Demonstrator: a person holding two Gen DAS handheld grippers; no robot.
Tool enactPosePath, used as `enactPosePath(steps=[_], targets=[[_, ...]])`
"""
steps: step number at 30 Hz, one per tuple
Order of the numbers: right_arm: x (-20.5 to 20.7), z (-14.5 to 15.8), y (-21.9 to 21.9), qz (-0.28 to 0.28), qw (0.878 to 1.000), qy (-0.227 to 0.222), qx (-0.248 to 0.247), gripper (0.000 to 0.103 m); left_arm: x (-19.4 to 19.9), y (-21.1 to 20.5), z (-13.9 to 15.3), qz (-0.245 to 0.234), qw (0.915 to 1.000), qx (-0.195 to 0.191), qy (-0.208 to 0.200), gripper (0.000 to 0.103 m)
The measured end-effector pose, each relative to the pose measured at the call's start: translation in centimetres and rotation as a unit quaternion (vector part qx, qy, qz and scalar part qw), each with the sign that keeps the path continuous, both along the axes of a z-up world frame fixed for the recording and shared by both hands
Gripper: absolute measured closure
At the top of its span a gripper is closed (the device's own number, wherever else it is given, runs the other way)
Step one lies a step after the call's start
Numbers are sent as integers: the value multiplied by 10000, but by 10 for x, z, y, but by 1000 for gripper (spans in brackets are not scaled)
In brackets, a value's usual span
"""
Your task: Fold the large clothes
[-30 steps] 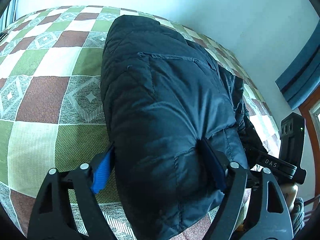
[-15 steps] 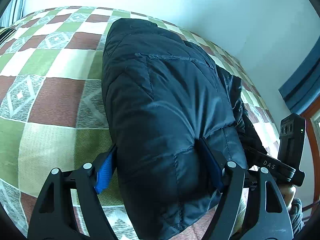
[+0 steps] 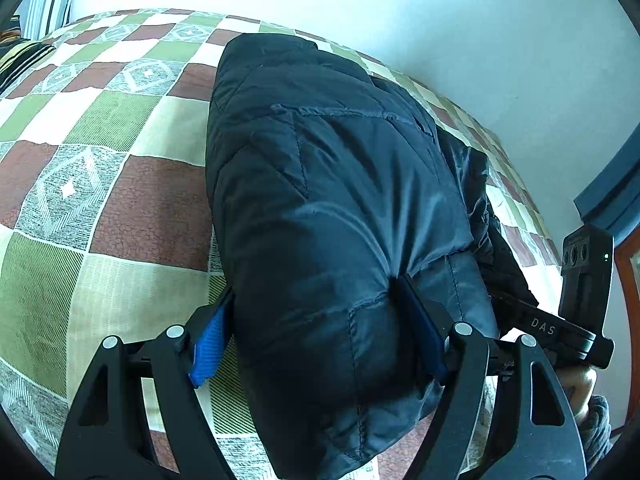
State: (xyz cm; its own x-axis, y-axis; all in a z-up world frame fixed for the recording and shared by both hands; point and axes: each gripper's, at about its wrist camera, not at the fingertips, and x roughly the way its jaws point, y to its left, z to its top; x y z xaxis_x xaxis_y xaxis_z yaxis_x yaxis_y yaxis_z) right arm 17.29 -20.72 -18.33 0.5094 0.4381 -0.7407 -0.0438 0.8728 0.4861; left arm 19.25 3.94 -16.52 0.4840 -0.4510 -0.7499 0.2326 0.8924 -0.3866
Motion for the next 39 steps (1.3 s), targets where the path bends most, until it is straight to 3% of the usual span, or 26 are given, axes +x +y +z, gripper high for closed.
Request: enactPosePath(steps=[12,19,27,33,39], targets=[[-2,-1,-1,-57,10000,13,69,67,-1,3,-2,-1,10000,-29,16,25],[-5,0,-14,-226,9994,15,259,56,0,7,0,103,9999,-73,59,23],[-13,1,-29,-484,9981,6,373,43,-11,0,15,145,9975,574,-390,20],[-25,9,-34,-642,9978,-69,144,35,-15,4,19,274,9966,660,-403,18],[-41,13,-50,-870,9956,-83,330,34,-25,9,25,539,9944,786,-456,15]])
